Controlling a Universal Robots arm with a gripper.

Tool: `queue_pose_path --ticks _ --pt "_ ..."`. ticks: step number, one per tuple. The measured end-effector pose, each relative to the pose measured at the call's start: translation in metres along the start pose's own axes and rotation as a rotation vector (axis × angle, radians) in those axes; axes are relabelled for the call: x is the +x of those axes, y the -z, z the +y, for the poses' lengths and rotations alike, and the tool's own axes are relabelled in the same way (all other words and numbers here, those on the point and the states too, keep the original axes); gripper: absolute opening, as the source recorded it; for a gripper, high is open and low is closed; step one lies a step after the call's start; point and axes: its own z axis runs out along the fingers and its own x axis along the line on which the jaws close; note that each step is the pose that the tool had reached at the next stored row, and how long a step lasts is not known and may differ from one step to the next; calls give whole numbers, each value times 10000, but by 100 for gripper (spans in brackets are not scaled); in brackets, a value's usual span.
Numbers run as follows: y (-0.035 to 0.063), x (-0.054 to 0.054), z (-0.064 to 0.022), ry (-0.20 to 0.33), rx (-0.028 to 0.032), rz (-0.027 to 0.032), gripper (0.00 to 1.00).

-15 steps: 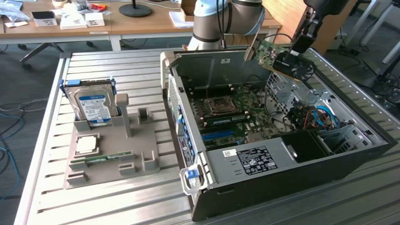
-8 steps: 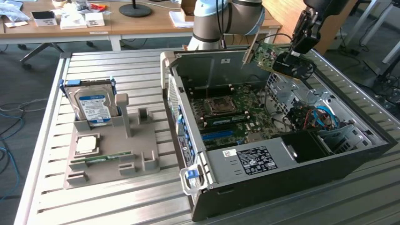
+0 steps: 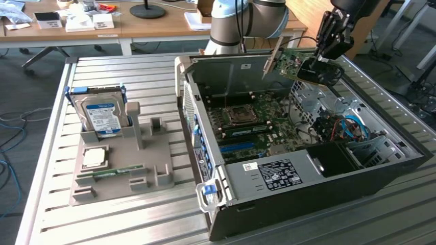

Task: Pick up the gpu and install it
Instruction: 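Insert the gpu into the slot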

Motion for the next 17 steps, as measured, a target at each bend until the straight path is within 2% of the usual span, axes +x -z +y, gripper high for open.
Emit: queue_pose_path --ticks 13,17 --pt "-6 0 -1 2362 -48 193 27" --pt "-6 1 -1 2885 -59 236 27"
